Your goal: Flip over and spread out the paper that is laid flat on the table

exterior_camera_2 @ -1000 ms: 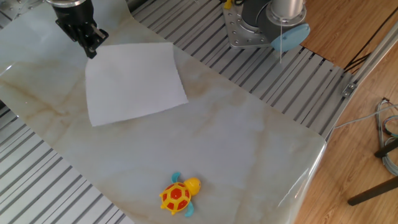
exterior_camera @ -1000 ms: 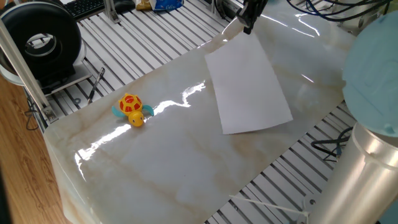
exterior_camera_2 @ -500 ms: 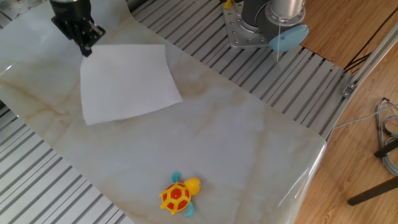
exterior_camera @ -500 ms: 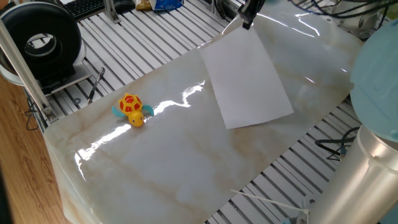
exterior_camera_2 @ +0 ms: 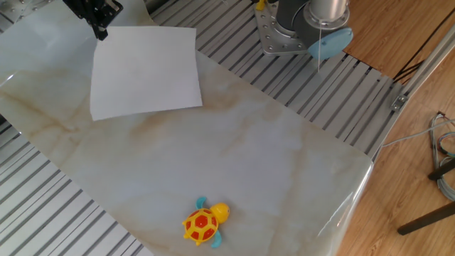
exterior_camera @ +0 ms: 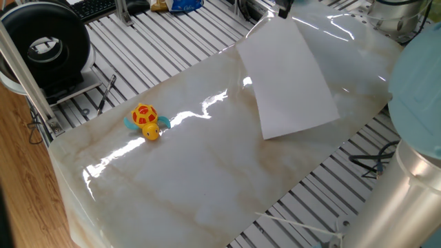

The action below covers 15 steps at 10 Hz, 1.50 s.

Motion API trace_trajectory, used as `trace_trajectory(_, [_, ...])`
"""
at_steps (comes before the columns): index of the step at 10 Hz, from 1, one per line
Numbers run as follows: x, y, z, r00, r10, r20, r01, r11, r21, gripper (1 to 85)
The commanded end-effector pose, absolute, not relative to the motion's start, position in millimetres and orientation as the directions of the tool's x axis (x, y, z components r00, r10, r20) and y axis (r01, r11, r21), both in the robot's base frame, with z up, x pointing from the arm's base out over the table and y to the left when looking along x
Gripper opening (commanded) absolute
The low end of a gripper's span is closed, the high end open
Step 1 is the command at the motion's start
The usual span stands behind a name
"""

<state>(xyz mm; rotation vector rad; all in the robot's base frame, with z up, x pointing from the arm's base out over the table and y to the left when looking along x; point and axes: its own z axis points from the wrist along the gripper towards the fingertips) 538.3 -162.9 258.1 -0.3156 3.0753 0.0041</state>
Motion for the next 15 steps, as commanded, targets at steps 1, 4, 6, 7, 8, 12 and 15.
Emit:
trace_trajectory(1, [541.9, -152.4, 267.4, -0.978, -0.196, -0.068, -0.197, 0.980, 0.009, 1.0])
trace_trajectory(4, [553.8, -152.8, 254.6, -0.974, -0.205, -0.101, -0.208, 0.978, 0.022, 1.0])
trace_trajectory(6, [539.9, -166.9, 262.4, -0.973, -0.228, -0.040, -0.227, 0.973, -0.028, 1.0])
trace_trajectory(7, [534.4, -162.9, 274.0, -0.973, -0.229, -0.019, -0.229, 0.973, -0.009, 1.0])
trace_trajectory(8, [530.1, -164.0, 287.7, -0.971, -0.239, 0.005, -0.239, 0.971, -0.016, 1.0])
trace_trajectory(12, [518.1, -146.7, 329.4, -0.974, -0.226, 0.030, -0.227, 0.974, -0.024, 1.0])
trace_trajectory(15, [539.7, -132.5, 323.7, -0.968, -0.243, -0.059, -0.244, 0.970, 0.000, 1.0])
